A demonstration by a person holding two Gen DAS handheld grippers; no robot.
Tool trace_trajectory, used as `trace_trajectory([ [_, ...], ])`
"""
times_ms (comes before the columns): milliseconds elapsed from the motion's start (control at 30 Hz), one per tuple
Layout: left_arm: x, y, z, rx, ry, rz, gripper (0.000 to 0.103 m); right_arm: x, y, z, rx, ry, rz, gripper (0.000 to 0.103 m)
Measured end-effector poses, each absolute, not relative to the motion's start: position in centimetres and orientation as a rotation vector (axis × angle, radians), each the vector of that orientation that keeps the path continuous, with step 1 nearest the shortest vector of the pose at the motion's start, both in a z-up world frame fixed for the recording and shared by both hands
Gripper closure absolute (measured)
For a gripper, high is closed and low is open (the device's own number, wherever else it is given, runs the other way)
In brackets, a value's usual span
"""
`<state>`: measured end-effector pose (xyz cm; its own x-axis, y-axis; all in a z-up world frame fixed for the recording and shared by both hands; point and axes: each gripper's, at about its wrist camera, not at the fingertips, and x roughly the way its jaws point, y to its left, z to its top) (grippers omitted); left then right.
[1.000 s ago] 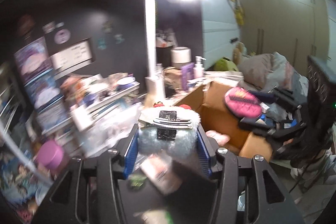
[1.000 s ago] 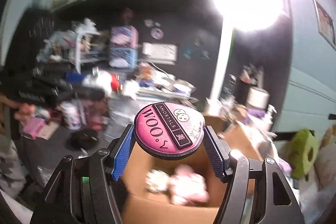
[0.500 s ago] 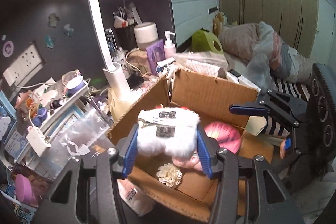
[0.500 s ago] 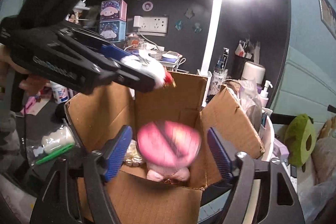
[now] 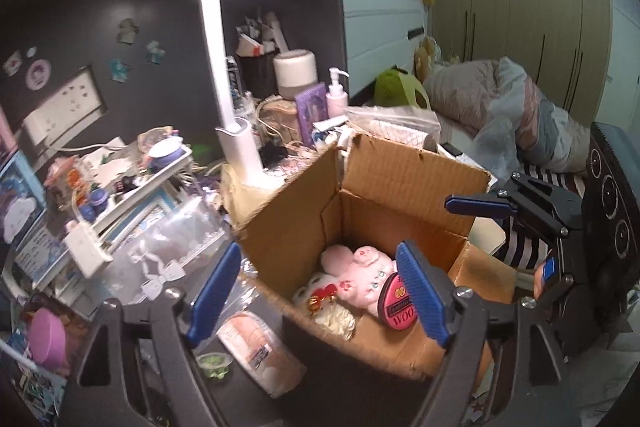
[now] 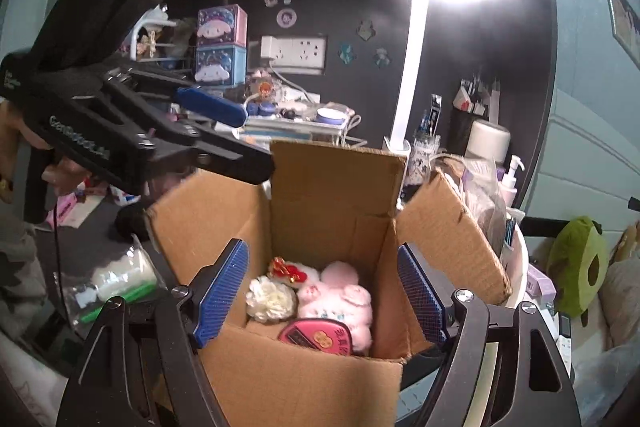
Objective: Organize soft objects
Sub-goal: 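Move the left gripper to the black fluffy cat plush and grasp it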
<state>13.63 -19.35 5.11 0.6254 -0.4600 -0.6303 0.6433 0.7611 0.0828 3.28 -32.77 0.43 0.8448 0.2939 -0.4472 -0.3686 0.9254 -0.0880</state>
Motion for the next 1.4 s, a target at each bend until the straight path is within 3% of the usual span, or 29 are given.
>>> trace_trajectory([
  [400,10.0,-6.2,5.1,0.174,0.556,-0.463,0.023,0.5,-25.2,4.0,-0.202,0.312,0.441,0.026],
  [800,10.0,4.8,-2.1,0.048,0.652,-0.317,0.022,2.6,-14.9,0.5,-0.244,0.471,0.640,0.026],
  [1100,13.6,6.0,-9.9,0.001,0.829,-0.346,0.022,5.8,-12.0,-4.2,-0.242,0.620,0.654,0.026],
  [1400,15.7,4.9,-12.7,0.004,0.895,-0.376,0.023,8.4,-11.7,-6.6,-0.241,0.705,0.645,0.026],
])
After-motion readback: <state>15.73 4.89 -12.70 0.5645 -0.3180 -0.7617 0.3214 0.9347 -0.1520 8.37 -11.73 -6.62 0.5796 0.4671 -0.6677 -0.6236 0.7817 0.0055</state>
